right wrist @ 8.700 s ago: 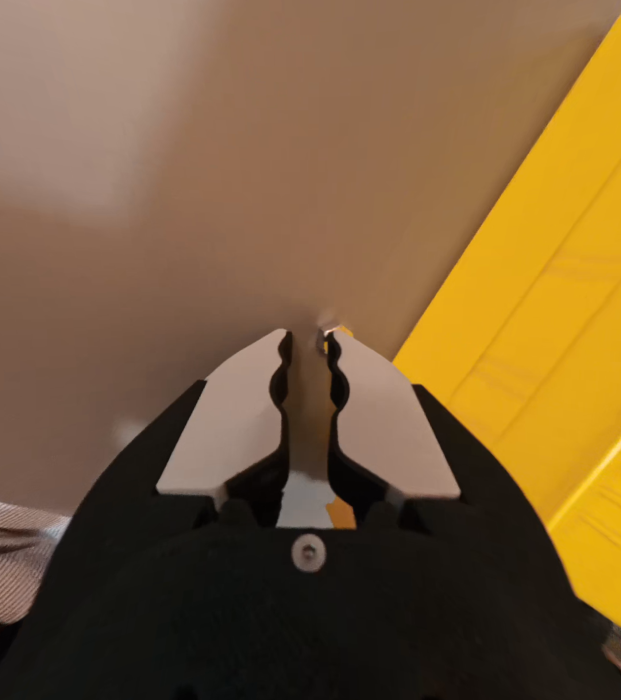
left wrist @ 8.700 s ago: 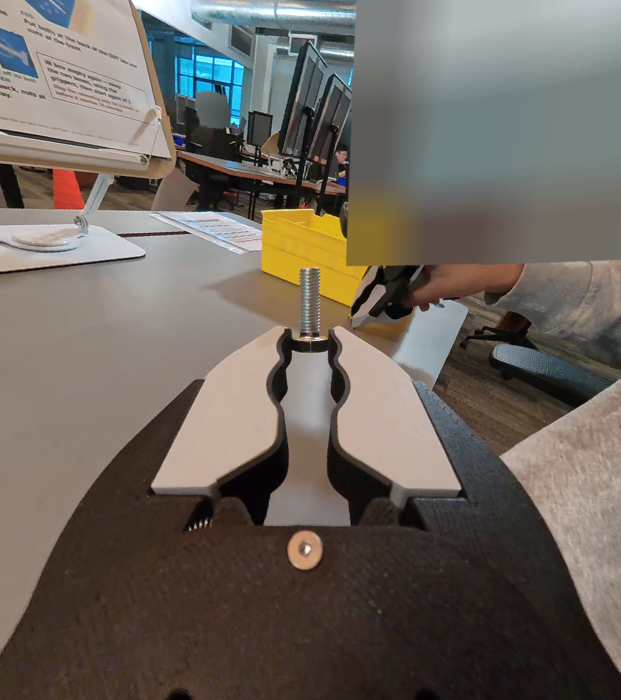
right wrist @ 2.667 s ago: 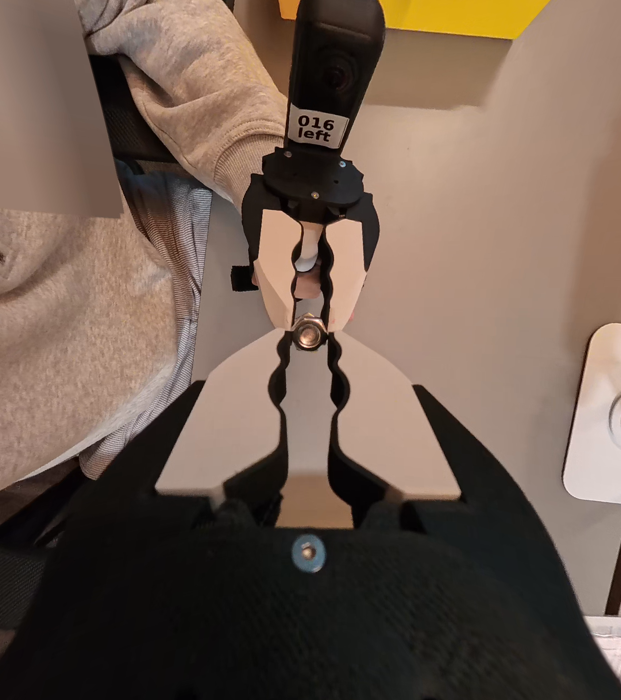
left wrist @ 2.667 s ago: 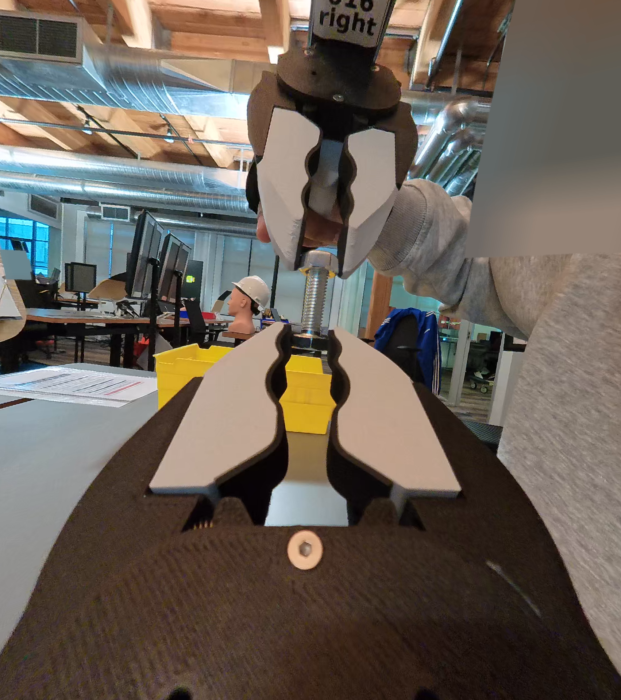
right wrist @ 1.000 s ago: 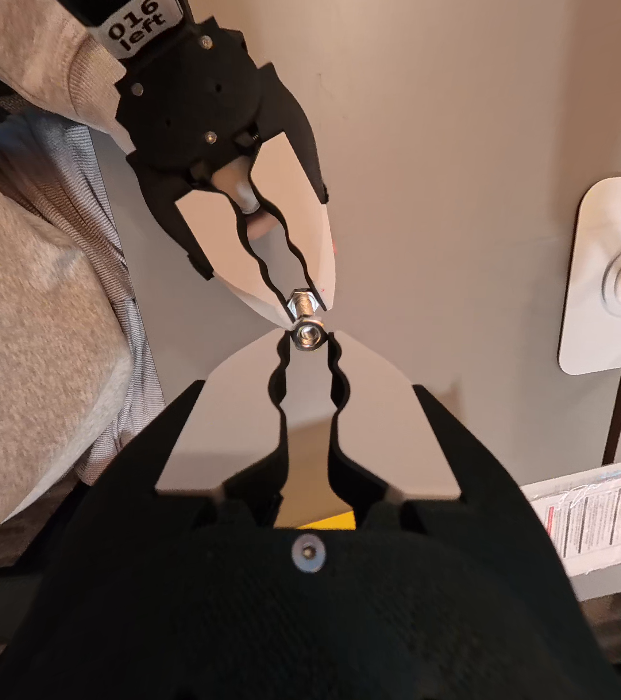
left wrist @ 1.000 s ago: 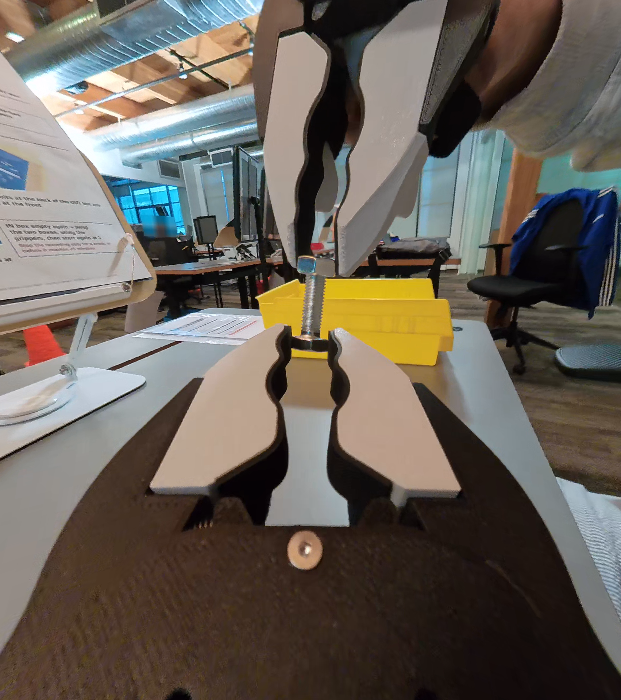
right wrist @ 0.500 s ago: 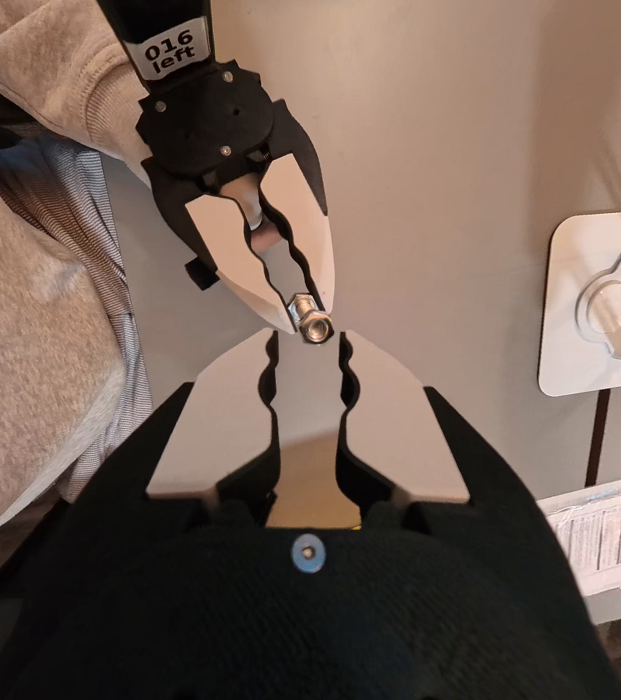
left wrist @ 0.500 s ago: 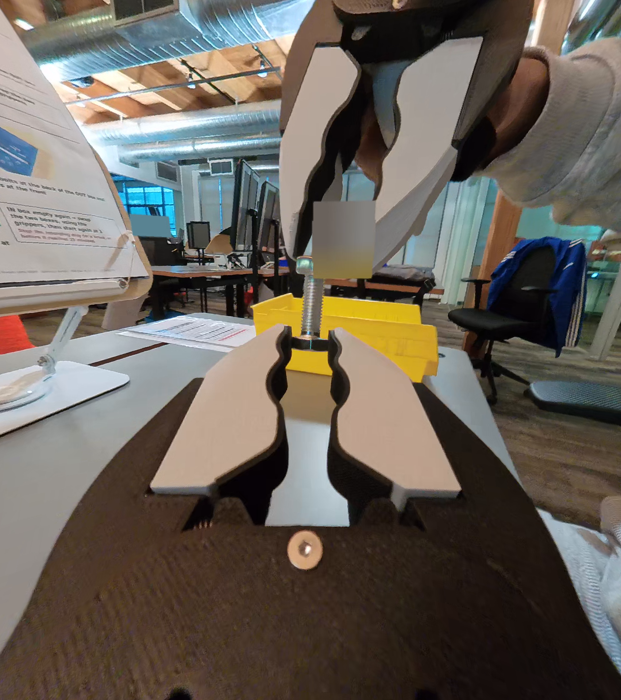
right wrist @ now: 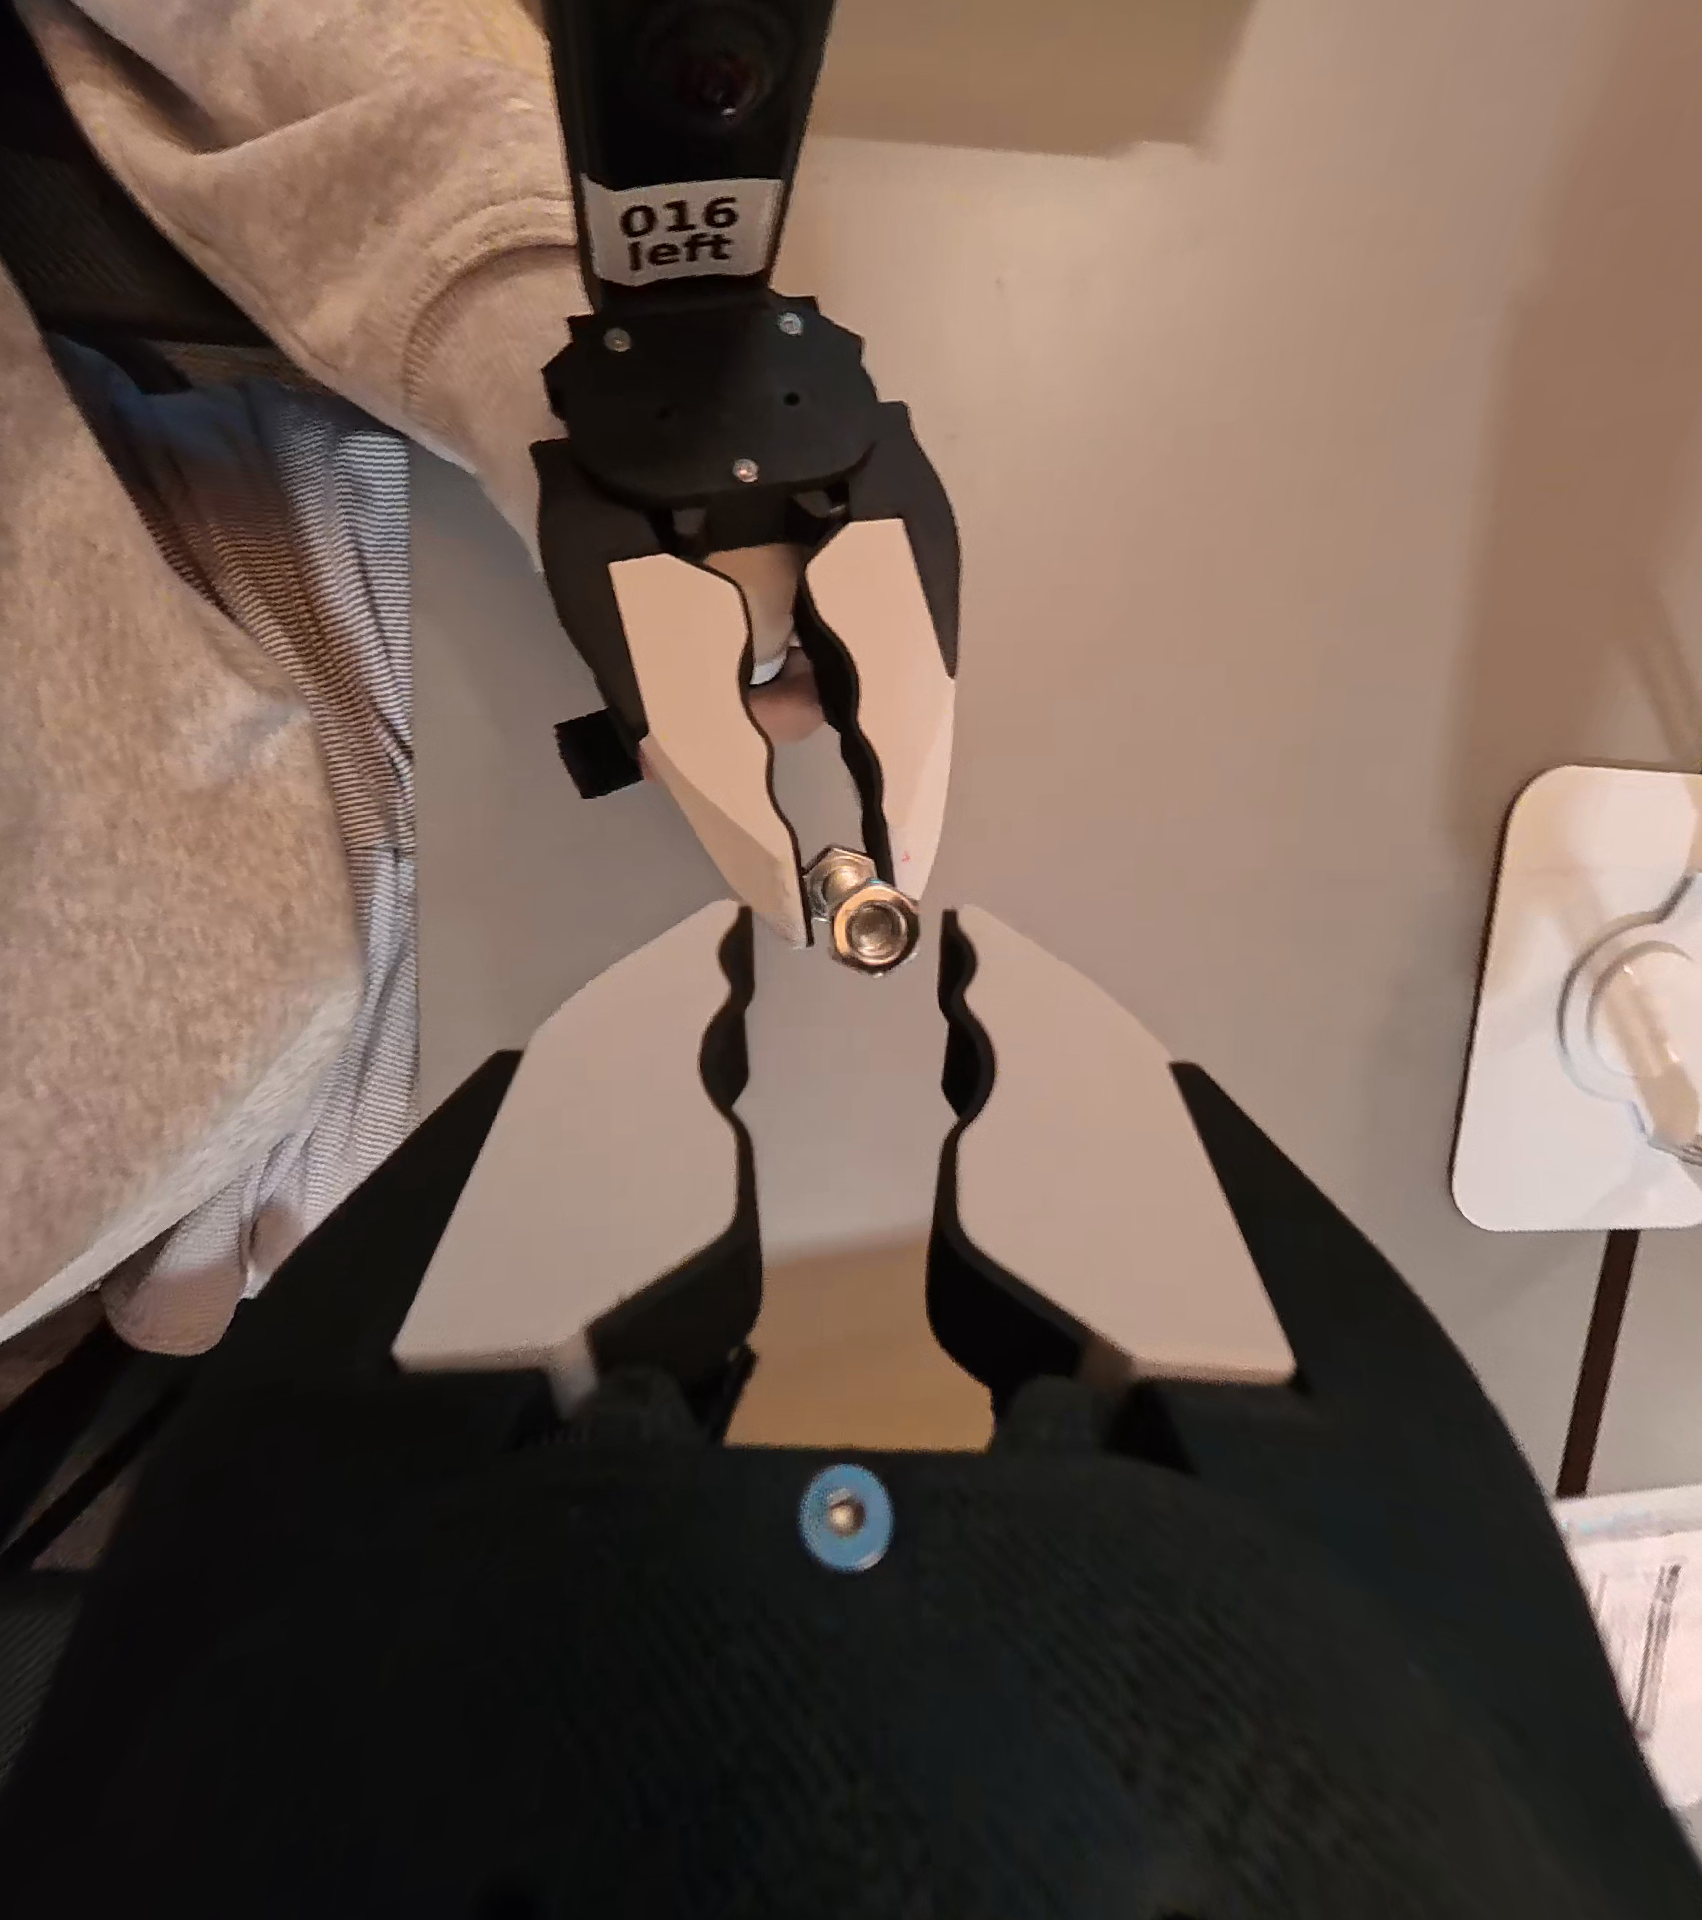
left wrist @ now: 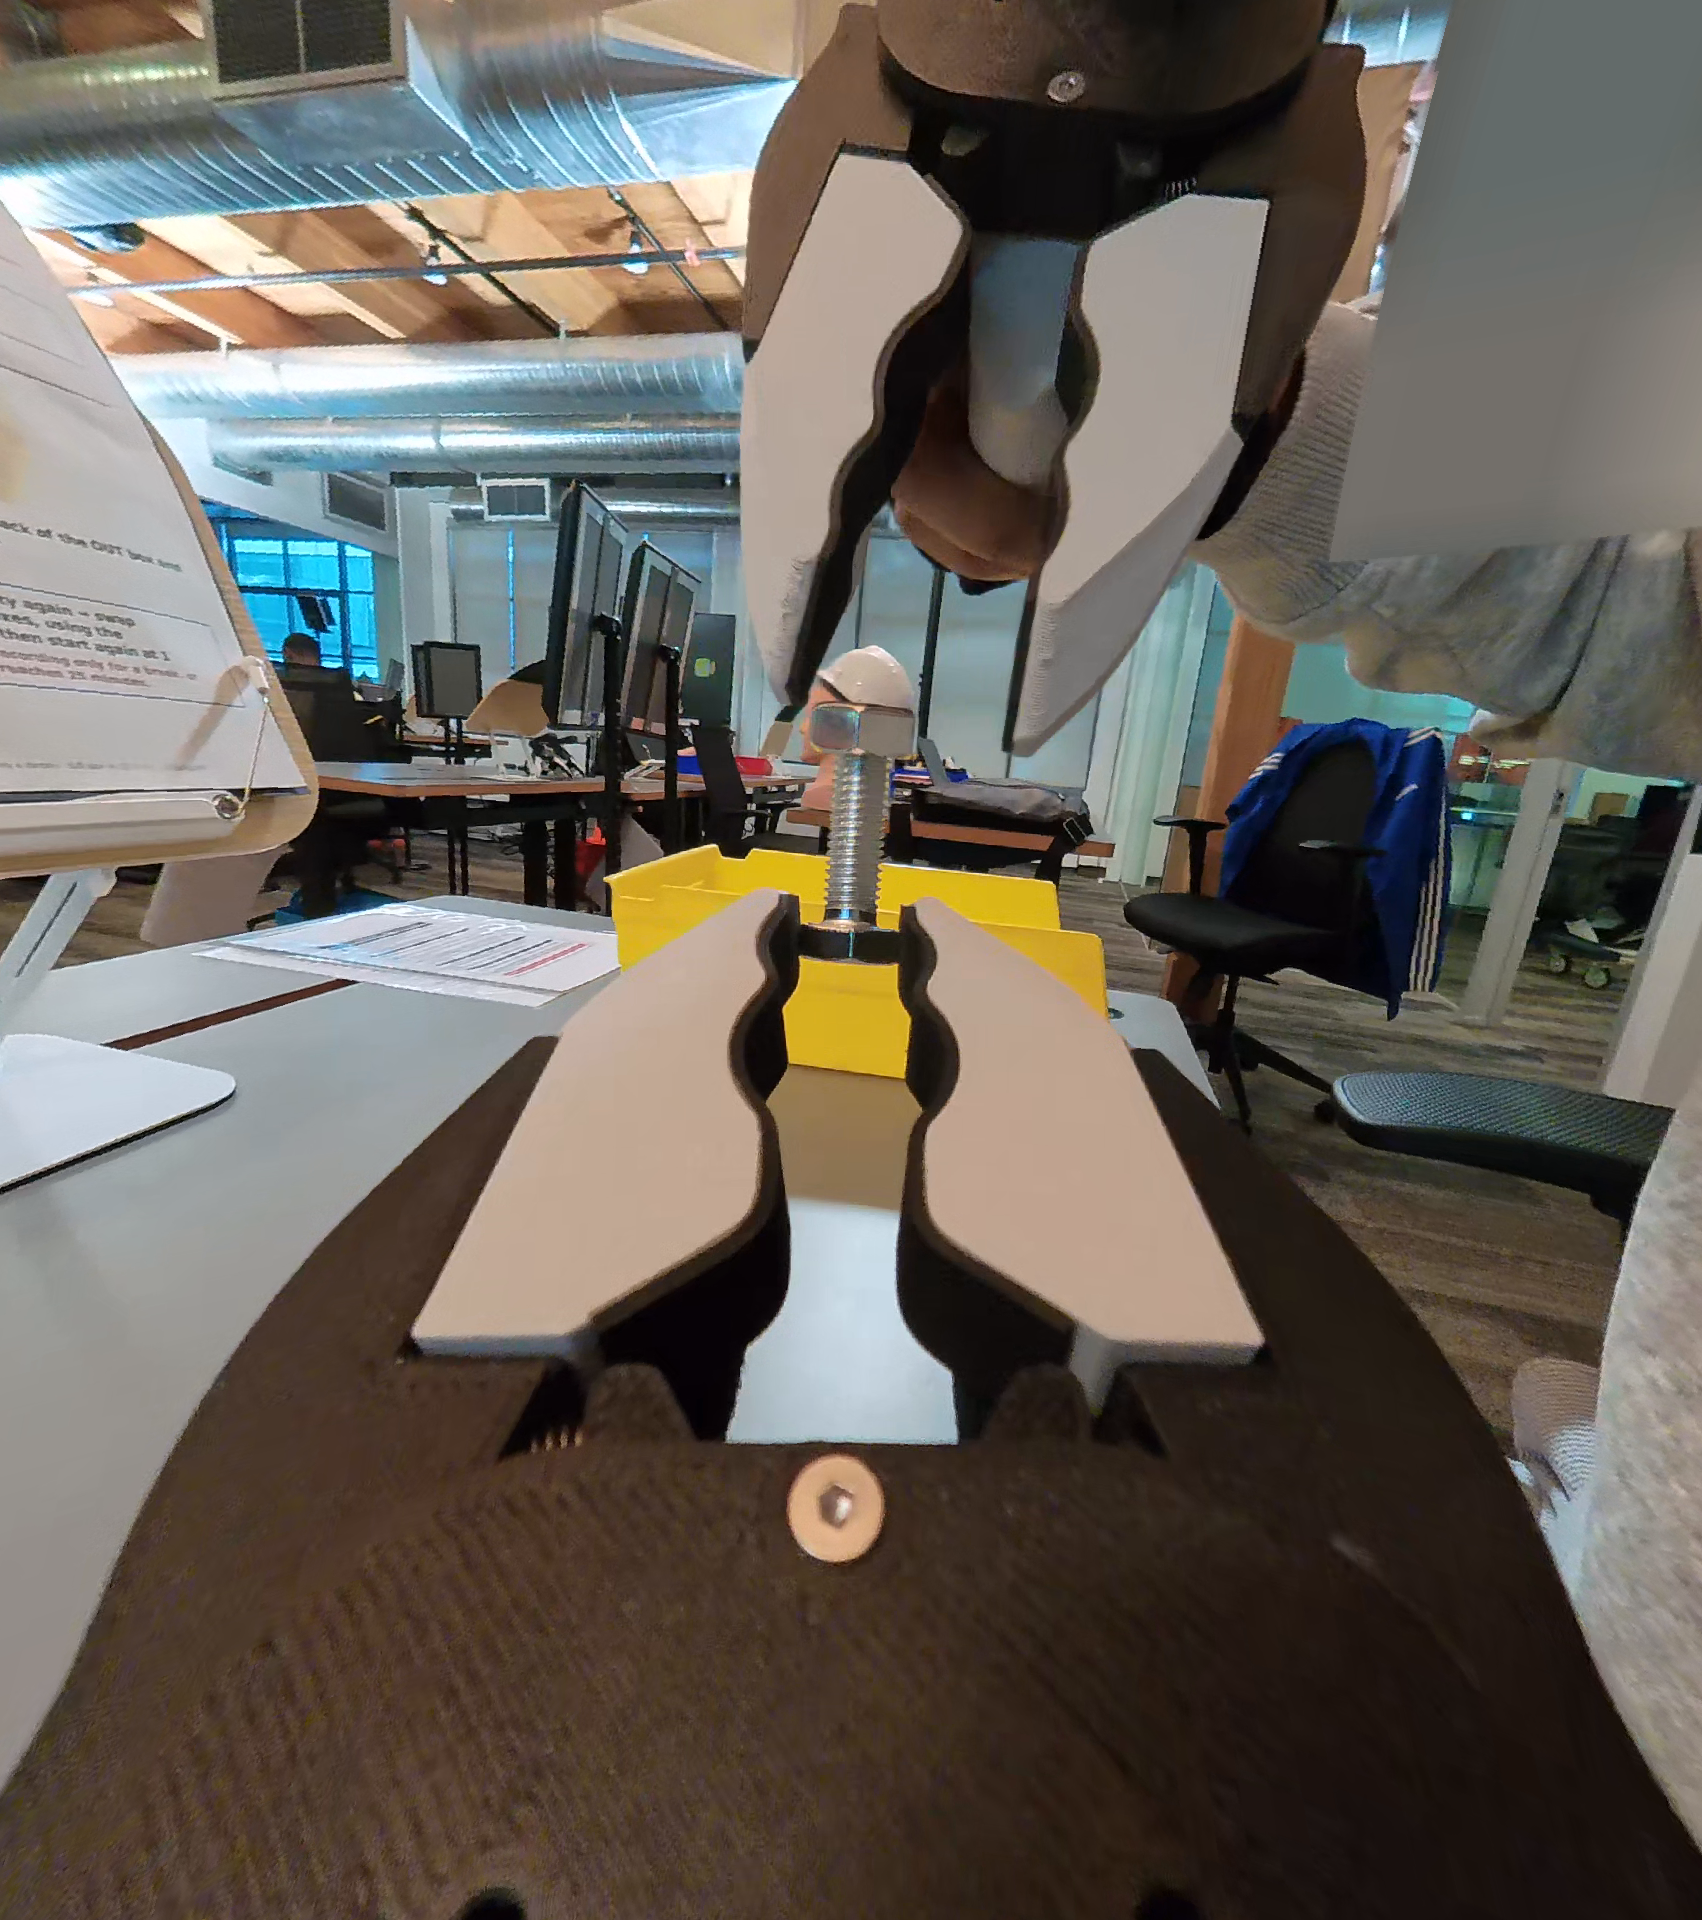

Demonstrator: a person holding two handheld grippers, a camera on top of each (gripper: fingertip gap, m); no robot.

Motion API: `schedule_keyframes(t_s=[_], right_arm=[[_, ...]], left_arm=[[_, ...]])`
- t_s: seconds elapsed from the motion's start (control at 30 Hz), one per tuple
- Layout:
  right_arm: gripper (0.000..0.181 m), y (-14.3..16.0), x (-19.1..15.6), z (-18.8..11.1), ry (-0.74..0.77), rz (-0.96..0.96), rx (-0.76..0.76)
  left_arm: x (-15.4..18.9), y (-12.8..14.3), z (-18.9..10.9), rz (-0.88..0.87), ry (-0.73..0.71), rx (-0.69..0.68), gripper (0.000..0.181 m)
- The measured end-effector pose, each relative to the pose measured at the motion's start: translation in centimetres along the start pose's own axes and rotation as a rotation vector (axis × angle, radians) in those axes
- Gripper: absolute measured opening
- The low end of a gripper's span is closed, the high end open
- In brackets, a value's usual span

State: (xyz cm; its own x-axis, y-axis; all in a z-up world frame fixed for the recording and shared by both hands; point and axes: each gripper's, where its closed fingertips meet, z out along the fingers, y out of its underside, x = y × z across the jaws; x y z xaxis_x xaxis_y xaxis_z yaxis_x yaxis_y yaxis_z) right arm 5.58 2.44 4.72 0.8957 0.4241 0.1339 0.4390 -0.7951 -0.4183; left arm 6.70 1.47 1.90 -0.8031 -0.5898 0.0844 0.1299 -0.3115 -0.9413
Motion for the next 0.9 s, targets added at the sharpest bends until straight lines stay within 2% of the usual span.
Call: schedule_keyframes(t_s=[0.5, 0.67, 0.9], right_arm=[[0.026, 0.6, -1.4, -0.3, -0.117, -0.085, -0.044], [0.019, 0.8, -1.6, 0.1, -0.111, -0.096, -0.075], [0.018, 0.7, -1.4, 0.1, -0.083, -0.071, -0.078]], left_arm=[[1.7, 0.2, 0.2, 0.038, 0.084, -0.012, 0.019], [1.8, 0.2, 0.3, 0.045, 0.087, -0.013, 0.019], [1.6, 0.1, 0.2, 0.055, 0.072, -0.008, 0.019]])
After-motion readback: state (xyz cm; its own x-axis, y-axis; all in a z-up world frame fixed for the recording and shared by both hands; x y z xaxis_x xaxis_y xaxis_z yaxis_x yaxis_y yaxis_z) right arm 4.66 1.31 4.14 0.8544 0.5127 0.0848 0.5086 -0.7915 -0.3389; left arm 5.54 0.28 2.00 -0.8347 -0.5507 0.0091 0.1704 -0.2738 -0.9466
